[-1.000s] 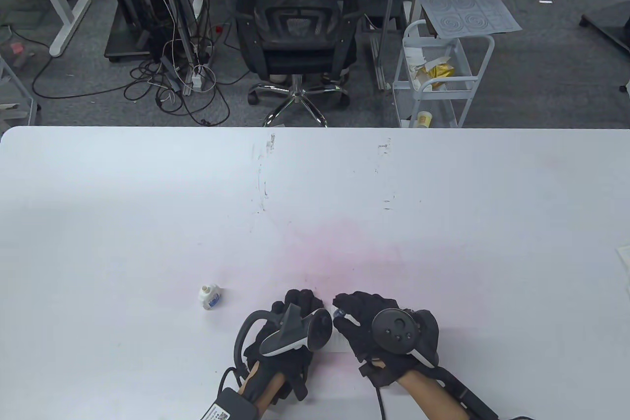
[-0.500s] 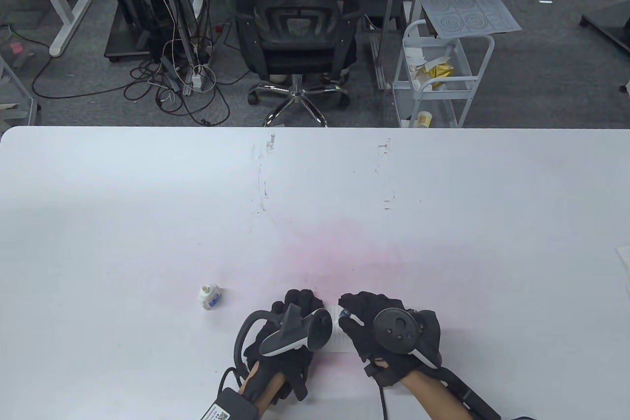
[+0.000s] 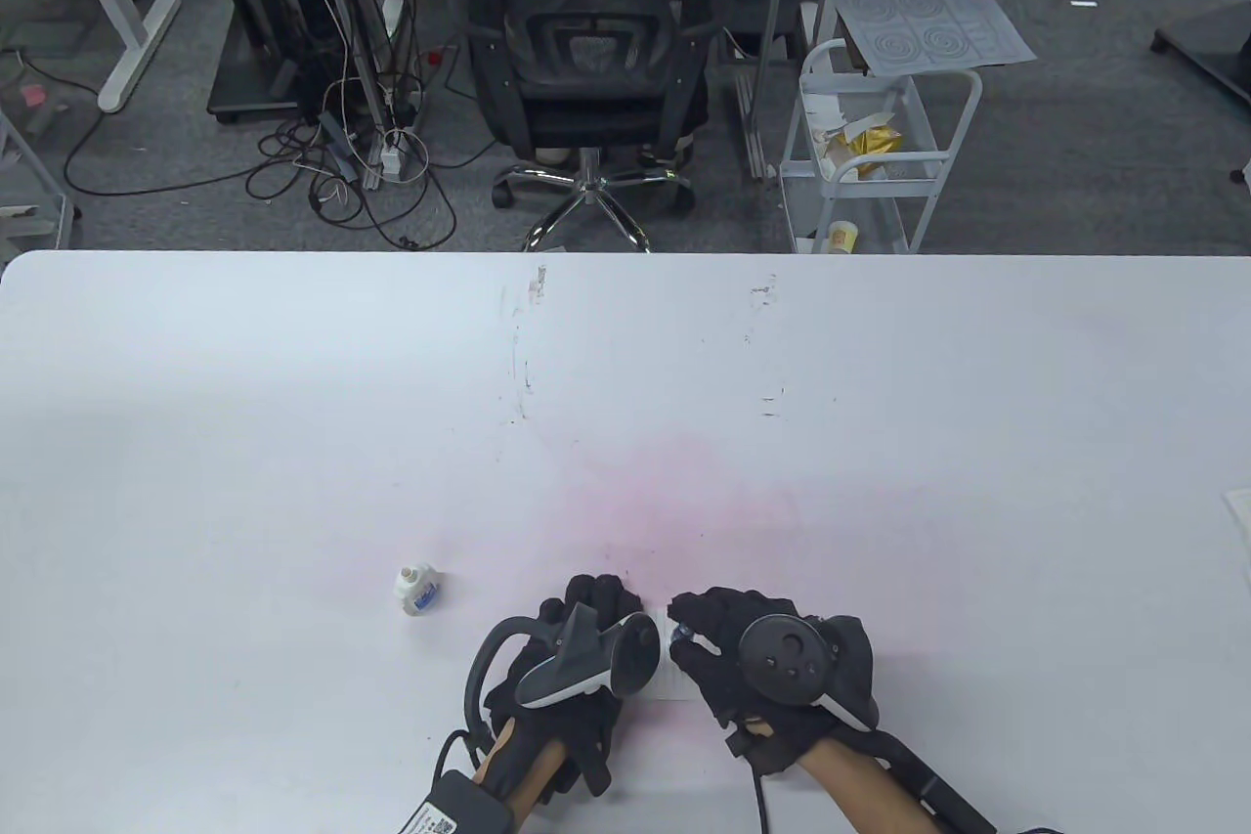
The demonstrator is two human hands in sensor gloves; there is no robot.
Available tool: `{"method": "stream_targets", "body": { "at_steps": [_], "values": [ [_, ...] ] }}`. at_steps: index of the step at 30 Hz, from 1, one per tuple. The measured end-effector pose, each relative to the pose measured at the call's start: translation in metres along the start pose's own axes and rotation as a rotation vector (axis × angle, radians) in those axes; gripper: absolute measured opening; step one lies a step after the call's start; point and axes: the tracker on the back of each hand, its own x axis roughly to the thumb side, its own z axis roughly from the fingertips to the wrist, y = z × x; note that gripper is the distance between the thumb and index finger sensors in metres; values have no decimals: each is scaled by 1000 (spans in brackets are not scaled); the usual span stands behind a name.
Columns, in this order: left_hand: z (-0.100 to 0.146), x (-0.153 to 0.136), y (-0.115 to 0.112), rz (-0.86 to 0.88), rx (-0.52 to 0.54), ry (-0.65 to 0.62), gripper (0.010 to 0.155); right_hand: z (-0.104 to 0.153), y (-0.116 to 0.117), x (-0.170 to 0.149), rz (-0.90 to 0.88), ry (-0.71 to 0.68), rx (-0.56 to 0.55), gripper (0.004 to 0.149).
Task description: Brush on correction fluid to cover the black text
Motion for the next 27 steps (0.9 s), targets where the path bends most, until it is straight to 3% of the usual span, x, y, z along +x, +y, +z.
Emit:
{"method": "stream_targets", "body": {
  "at_steps": [4, 10, 14, 19, 27],
  "values": [
    [0, 0, 0, 0, 0, 0, 63, 0, -2, 0, -9, -9, -82, 48],
    [0, 0, 0, 0, 0, 0, 63, -1, 3, 1, 19, -4, 1, 48],
    [0, 0, 0, 0, 0, 0, 63, -1, -1, 0, -8, 7, 1, 48],
    [0, 0, 0, 0, 0, 0, 63, 0, -2, 2, 6, -9, -79, 48],
    [0, 0, 0, 0, 0, 0, 63, 0, -1, 2, 5, -2, -4, 48]
  ]
}}
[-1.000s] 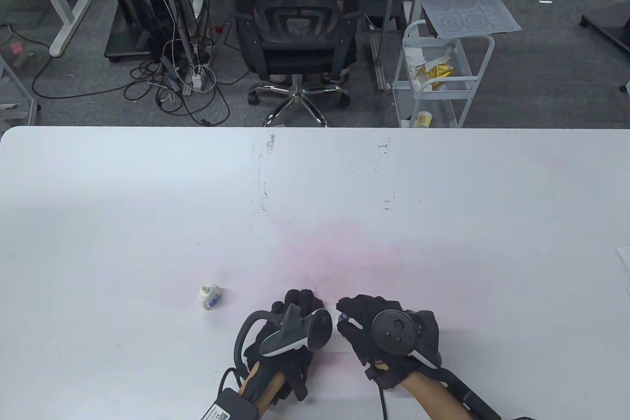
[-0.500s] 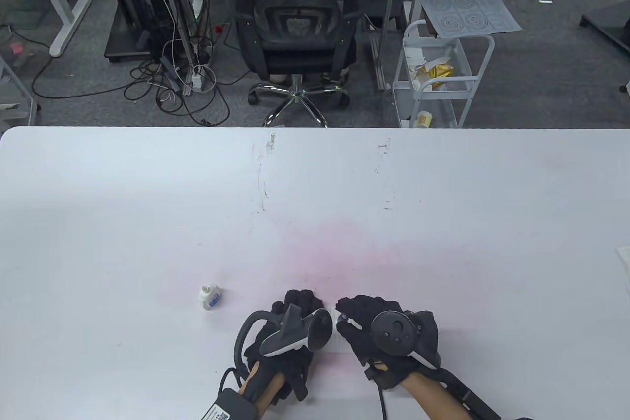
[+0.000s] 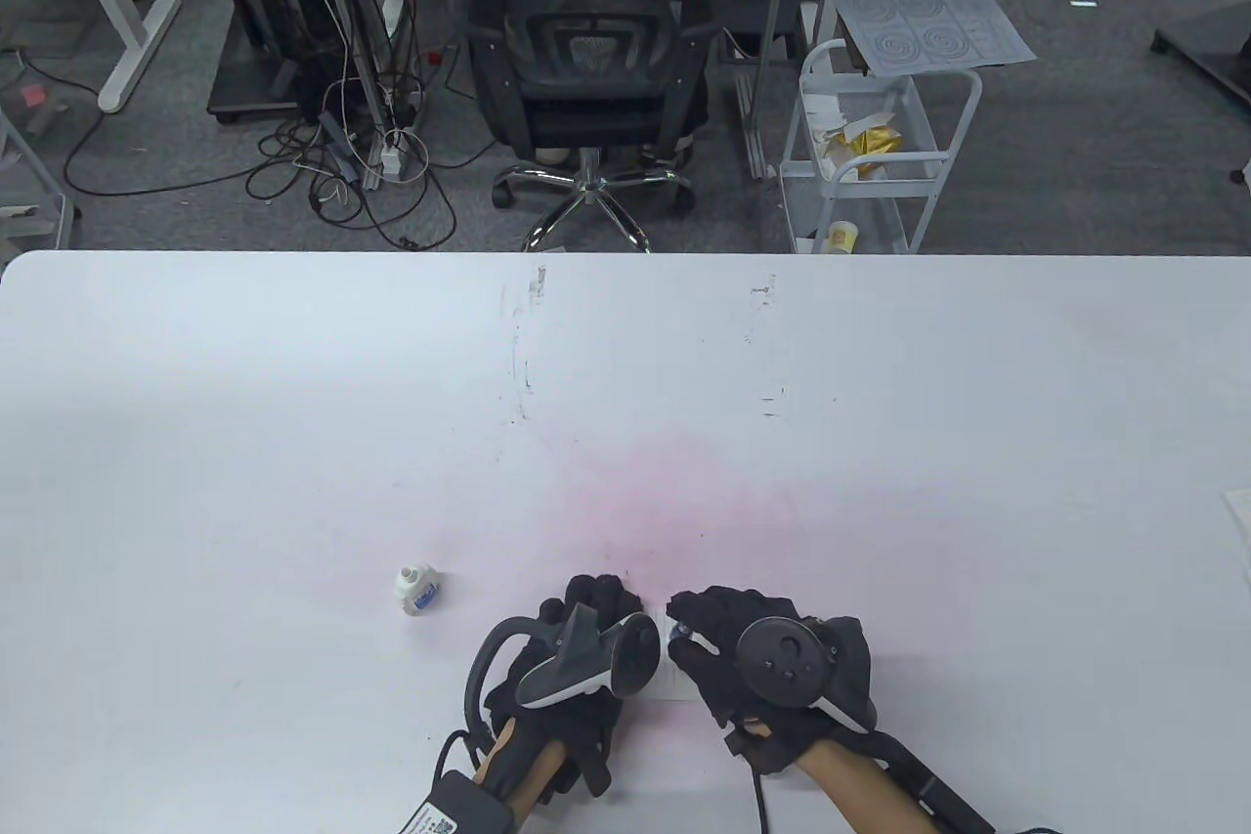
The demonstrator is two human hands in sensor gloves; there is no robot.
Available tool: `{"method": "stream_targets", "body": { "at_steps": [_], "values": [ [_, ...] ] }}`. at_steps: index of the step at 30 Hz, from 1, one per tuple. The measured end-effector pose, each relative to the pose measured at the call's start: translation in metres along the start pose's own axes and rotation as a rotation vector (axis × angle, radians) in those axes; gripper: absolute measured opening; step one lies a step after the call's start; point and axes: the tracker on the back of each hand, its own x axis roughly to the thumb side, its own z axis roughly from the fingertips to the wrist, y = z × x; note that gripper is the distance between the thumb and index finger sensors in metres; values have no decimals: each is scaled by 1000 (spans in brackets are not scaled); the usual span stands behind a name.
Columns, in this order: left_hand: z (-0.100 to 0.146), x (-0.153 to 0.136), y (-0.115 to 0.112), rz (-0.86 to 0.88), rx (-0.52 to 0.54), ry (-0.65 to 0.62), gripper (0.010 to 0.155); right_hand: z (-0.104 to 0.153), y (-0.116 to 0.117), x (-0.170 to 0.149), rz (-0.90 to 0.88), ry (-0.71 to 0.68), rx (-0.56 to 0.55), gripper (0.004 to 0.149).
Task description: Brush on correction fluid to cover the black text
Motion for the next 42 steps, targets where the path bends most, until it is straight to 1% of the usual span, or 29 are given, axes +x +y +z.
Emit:
{"method": "stream_targets", "body": {
  "at_steps": [3, 9, 11, 17, 23, 36, 42],
  "values": [
    [0, 0, 0, 0, 0, 0, 63, -1, -5, -1, -28, 12, -52, 48],
    [0, 0, 0, 0, 0, 0, 63, -4, -1, -2, -20, 41, -9, 49],
    [0, 0, 0, 0, 0, 0, 63, -6, 1, -2, -10, 46, -32, 48],
    [0, 0, 0, 0, 0, 0, 63, -8, 7, 0, 27, 38, -35, 49],
    [0, 0, 0, 0, 0, 0, 63, -8, 8, 2, 21, 21, -55, 48],
    [0, 0, 0, 0, 0, 0, 63, -8, 14, 7, -16, -29, -36, 49],
    [0, 0, 0, 0, 0, 0, 63, -7, 10, 6, -31, -20, -54, 49]
  ]
}}
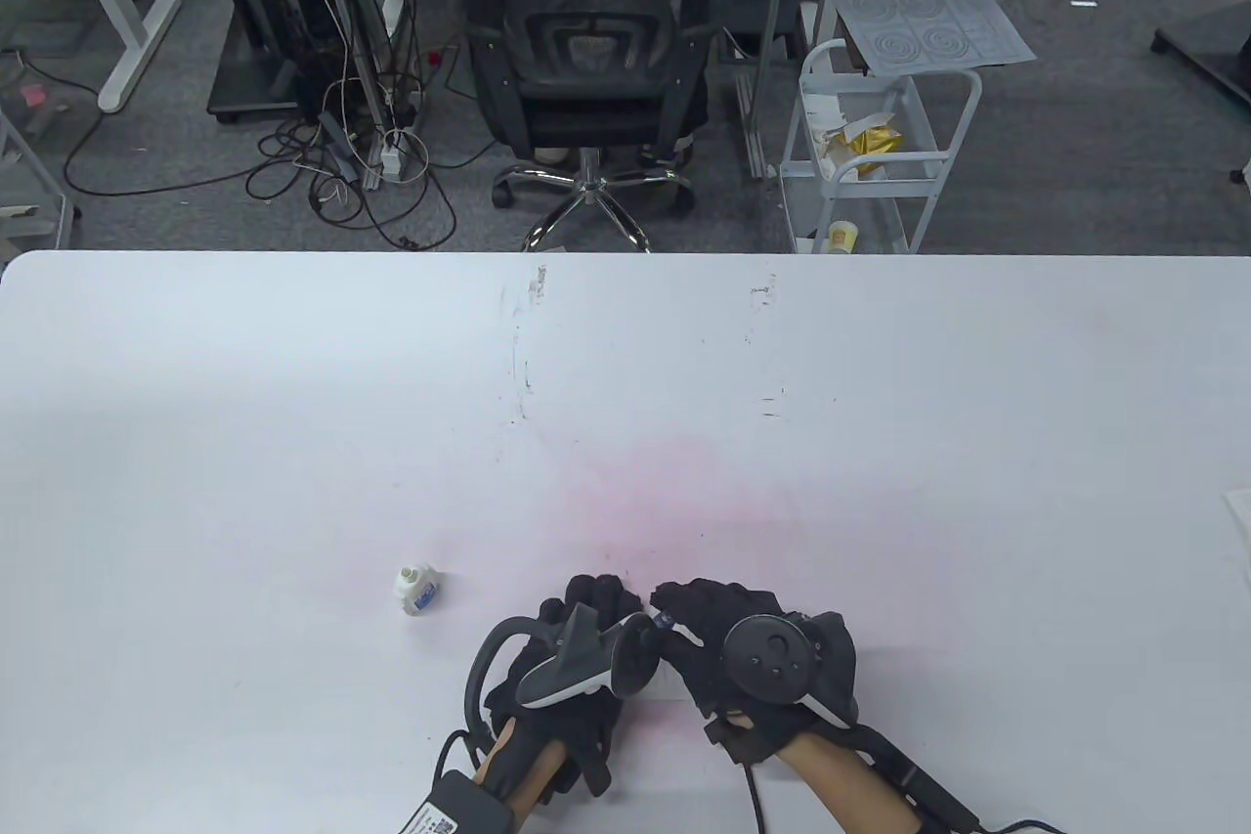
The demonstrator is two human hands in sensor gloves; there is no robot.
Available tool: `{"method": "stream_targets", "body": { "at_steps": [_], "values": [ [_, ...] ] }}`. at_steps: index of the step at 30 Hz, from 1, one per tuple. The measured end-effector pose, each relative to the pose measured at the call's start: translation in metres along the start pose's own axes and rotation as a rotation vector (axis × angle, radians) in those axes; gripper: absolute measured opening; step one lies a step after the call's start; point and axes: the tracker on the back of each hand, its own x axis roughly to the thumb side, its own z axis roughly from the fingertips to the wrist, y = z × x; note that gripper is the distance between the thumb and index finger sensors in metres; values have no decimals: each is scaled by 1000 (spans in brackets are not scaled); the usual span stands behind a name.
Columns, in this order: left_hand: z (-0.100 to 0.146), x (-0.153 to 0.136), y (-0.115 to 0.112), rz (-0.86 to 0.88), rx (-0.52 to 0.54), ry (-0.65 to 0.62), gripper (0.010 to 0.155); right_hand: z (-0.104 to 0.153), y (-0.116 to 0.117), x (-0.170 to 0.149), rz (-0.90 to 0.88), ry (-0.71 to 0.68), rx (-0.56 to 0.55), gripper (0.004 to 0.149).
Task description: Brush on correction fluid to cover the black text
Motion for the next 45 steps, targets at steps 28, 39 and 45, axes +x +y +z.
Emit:
{"method": "stream_targets", "body": {
  "at_steps": [28, 39, 45],
  "values": [
    [0, 0, 0, 0, 0, 0, 63, 1, -2, 1, 70, 27, 50, 48],
    [0, 0, 0, 0, 0, 0, 63, 0, -3, 2, -12, 21, 14, 48],
    [0, 0, 0, 0, 0, 0, 63, 1, -8, 1, 89, 52, 35, 48]
  ]
}}
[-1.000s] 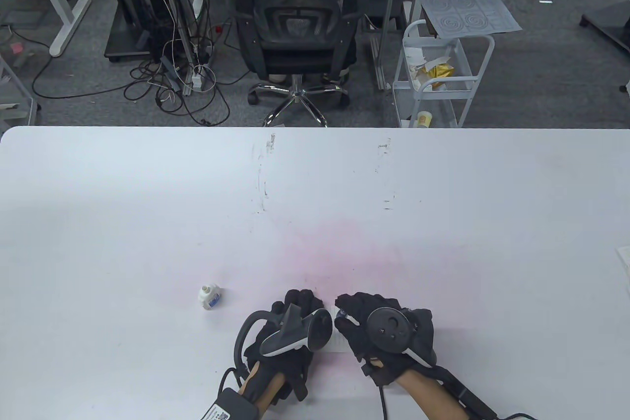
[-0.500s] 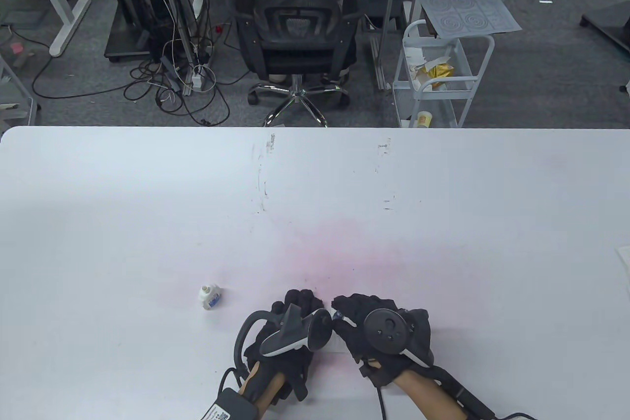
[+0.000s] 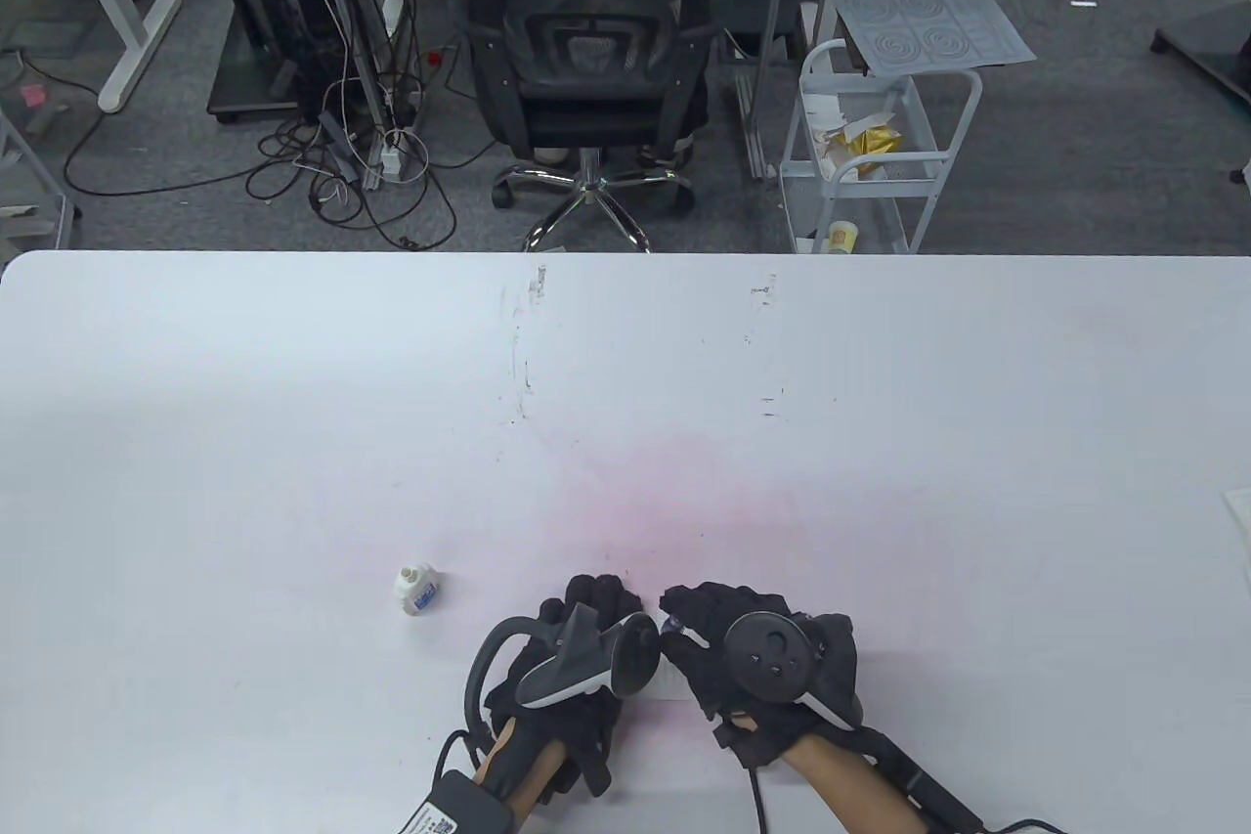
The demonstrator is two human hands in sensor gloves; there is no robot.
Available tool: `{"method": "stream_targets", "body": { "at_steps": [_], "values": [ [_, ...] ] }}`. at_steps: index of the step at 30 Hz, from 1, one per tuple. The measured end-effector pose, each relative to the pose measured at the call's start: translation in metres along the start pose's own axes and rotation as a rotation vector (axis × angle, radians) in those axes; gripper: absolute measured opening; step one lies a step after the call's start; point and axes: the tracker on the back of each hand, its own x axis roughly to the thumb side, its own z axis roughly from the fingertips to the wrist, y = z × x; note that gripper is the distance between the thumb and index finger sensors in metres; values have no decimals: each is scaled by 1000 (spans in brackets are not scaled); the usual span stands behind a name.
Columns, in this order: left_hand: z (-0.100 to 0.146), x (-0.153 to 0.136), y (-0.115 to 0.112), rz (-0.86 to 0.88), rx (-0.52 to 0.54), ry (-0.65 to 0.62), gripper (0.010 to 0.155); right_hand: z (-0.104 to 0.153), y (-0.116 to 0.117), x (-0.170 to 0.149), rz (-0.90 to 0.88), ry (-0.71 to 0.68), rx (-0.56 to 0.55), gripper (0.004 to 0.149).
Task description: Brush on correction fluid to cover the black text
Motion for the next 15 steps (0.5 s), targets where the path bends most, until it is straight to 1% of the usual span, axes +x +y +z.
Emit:
{"method": "stream_targets", "body": {
  "at_steps": [6, 12, 15],
  "values": [
    [0, 0, 0, 0, 0, 0, 63, 2, -5, -1, -34, 3, -68, 48],
    [0, 0, 0, 0, 0, 0, 63, 2, 0, -1, -7, 3, 14, 48],
    [0, 0, 0, 0, 0, 0, 63, 3, -2, -2, -14, 5, 33, 48]
  ]
}}
